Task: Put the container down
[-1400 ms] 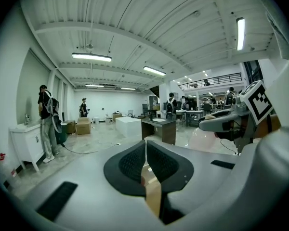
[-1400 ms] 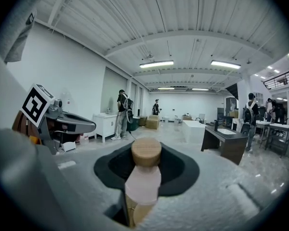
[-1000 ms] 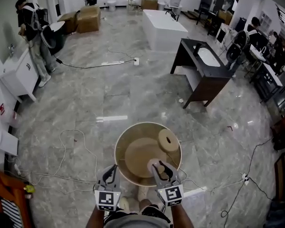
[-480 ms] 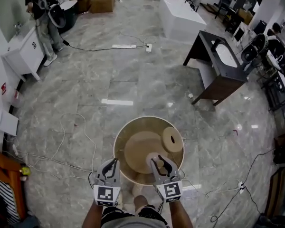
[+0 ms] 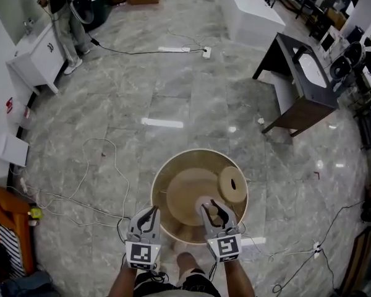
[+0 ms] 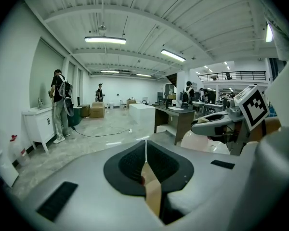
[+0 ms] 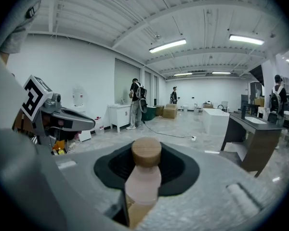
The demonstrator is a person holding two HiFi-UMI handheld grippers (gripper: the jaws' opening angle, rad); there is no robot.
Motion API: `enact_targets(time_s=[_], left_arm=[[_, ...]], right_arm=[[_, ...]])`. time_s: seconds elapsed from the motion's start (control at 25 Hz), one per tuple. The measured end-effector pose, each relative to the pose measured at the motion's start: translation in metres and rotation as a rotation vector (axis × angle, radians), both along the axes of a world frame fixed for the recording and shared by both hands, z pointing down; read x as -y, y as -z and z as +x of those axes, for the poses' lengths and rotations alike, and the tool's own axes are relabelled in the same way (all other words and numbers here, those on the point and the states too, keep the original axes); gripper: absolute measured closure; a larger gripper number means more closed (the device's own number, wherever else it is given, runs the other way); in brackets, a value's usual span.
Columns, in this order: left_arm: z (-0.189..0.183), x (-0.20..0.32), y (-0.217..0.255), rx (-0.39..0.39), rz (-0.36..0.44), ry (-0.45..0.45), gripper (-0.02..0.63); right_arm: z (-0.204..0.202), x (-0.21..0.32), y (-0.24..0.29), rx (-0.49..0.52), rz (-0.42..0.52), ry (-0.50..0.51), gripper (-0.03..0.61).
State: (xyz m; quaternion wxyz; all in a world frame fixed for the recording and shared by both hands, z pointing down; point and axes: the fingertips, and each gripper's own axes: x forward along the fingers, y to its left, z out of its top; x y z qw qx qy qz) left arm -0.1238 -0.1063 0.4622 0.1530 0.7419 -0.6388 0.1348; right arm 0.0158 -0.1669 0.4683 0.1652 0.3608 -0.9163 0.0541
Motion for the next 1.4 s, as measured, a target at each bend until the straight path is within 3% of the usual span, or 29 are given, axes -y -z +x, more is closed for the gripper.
enact_targets(time_s=[0.88, 1.0, 1.2, 1.4], left_arm=[[-0.022, 0.068, -0.142, -0.007, -0.114, 0.084, 0.588], [-0.025, 0.076, -0.172, 0.044, -0.116, 0.041, 0.588], [-0.029, 0.084, -0.217, -0.008, -0.173, 0.086, 0.588], [-0.026, 0.094, -0.258, 0.044, -0.184, 0.033, 0.588]], right_arm=[[-0.018, 0.074, -0.144, -0.043, -0.104, 0.08, 0.456], [-0.02, 0.085, -0.168, -0.038, -0.098, 0.091, 0.456], [-0.025, 0.098, -0.215, -0.059, -0.137, 0.103, 0.456], [-0.027, 0.109, -0.261, -0.05, -0.15, 0.093, 0.456]])
